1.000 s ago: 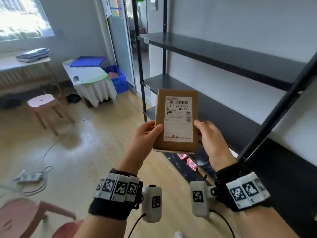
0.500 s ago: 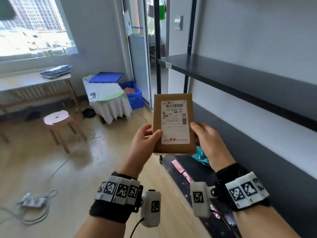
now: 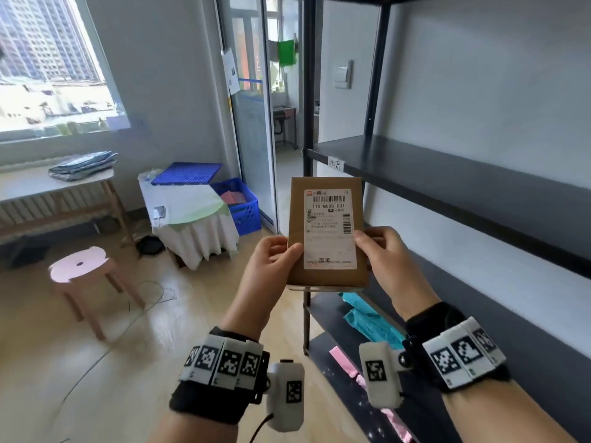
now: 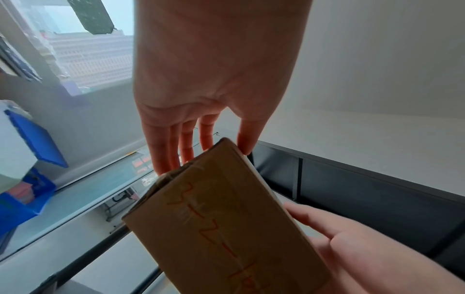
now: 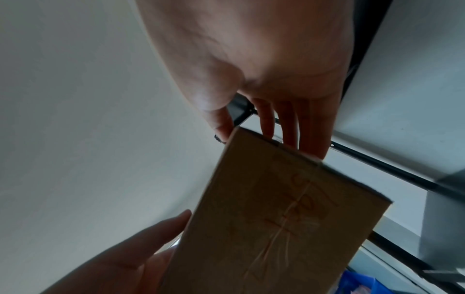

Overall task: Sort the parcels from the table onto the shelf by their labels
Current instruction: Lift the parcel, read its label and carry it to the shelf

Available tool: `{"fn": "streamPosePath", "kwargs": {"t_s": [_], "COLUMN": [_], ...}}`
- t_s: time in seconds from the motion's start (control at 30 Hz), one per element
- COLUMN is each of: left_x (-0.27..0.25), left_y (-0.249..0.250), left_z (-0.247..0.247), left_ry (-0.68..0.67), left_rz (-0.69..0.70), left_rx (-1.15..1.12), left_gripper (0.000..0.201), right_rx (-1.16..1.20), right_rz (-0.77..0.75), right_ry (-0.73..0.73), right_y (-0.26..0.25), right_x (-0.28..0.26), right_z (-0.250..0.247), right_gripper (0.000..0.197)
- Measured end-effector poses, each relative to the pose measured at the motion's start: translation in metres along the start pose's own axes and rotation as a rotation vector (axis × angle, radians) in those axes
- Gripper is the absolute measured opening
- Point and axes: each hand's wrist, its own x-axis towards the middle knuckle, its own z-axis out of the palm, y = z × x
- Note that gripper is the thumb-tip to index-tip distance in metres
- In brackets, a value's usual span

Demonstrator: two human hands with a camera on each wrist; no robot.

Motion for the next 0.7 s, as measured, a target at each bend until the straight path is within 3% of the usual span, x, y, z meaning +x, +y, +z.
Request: {"fn": "streamPosePath", "kwargs": {"t_s": [0.17, 0.4, 0.5, 0.7], "left_x": [0.081, 0.182, 0.208, 0.256], "left_y": [0.013, 0.043, 0.052, 0.072], "left_z": [-0.033, -0.053, -0.046, -0.015], "left_ry": [-0.179, -0.416, -0.425, -0.467], "left_rz": [0.049, 0.124, 0.113, 0.16], "left_rx": [0.005, 0.039, 0.025, -0.039], "left_gripper": [0.03, 0.044, 0.052, 0.033], "right_rx": [-0.09, -0.101, -0.146, -0.135], "right_rz": [0.003, -0.049, -0.091, -0.143], "right_ry": [0.123, 0.311, 0.362, 0.421], "right_y": [-0.022, -0.062, -0.075, -0.097], "right_x": [0.047, 0.095, 0.11, 0.151], "right_z": [0.042, 0.08, 0.081, 0.062], "right_gripper": [0.035, 0.034, 0.038, 0.035]}}
